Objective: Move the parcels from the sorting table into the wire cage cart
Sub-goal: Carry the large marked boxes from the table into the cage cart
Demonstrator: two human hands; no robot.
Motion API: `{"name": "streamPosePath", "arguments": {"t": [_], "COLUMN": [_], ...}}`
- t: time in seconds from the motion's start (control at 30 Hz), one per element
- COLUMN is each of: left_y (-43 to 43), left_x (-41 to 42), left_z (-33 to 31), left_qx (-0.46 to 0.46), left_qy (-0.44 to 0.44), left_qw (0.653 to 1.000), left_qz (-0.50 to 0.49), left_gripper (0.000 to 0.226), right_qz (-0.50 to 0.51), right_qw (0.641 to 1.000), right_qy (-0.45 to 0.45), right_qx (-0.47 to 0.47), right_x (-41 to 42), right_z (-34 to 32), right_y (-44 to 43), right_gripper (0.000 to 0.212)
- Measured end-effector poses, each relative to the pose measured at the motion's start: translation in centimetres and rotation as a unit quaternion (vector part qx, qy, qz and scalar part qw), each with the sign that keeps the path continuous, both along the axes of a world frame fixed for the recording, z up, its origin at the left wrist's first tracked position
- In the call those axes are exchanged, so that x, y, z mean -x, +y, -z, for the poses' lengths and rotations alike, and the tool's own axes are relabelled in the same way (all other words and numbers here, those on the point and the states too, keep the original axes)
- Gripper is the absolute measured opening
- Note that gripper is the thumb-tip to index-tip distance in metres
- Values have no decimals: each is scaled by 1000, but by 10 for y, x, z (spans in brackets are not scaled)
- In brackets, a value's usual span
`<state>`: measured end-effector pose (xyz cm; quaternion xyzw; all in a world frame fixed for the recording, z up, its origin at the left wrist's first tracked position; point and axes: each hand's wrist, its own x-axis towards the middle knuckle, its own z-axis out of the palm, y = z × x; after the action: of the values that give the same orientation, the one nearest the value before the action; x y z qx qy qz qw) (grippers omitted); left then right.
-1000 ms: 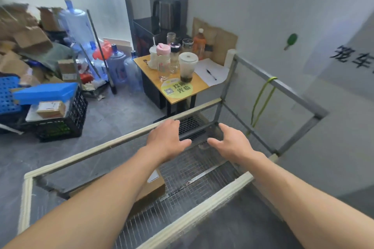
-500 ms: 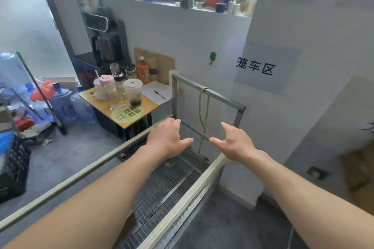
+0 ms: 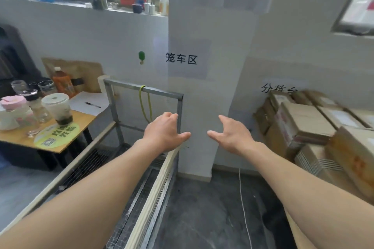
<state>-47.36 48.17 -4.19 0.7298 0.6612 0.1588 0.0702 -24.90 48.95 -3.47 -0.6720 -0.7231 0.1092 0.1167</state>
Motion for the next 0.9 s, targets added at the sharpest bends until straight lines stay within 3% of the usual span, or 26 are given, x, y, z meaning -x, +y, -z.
{"name": "streamPosePath", "arguments": {"t": [0.47,0.7,0.9], "left_y": [-69,-114,-164], "left_x": [-133,-217,-300], "left_z": [-15,-15,-8], "left_qx": [0,-19,-18], "left_qy": [12,11,5], "left_qw": [981,963,949], "left_qz": [193,269,315], "left_gripper": [74,79,75], "right_qz": [178,213,236], "right_qw": [984,976,966], "right_qy": [-8,-51,-108], "right_qx": [-13,-16,-16], "right_x": [-119,-188,-262], "right_z": [-15,-17,-4], "right_y": [-150,-227,-290], "right_gripper": [82,49,70]}}
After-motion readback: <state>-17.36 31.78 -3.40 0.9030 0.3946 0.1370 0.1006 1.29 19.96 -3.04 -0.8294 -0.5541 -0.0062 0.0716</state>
